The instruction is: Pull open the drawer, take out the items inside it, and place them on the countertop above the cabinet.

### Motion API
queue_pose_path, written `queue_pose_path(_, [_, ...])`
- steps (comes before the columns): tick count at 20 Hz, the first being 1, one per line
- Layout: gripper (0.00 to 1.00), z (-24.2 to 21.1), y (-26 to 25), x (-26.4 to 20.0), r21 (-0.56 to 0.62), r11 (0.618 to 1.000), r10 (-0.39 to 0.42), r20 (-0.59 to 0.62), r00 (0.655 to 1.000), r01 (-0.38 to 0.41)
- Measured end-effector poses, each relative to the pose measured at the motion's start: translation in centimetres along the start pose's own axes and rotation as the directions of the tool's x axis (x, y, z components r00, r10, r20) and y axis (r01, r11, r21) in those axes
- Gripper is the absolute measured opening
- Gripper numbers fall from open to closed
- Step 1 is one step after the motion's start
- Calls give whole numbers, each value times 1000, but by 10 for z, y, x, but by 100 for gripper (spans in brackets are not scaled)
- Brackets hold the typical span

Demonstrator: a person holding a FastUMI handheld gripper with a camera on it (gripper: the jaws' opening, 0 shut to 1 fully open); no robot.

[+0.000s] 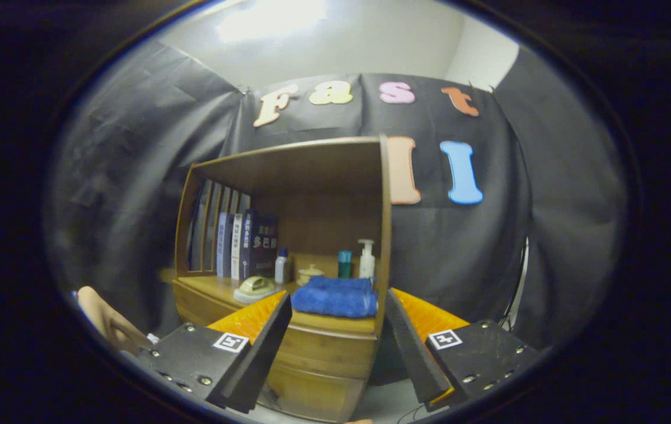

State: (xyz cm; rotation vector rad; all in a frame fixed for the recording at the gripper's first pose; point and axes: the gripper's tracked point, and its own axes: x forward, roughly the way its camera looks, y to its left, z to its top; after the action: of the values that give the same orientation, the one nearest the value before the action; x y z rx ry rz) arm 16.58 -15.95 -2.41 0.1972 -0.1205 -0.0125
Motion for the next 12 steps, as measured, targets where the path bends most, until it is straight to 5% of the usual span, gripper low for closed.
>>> queue_pose_path(12, [97,-81,-54,-54,-7,997,-72,-181,981,72])
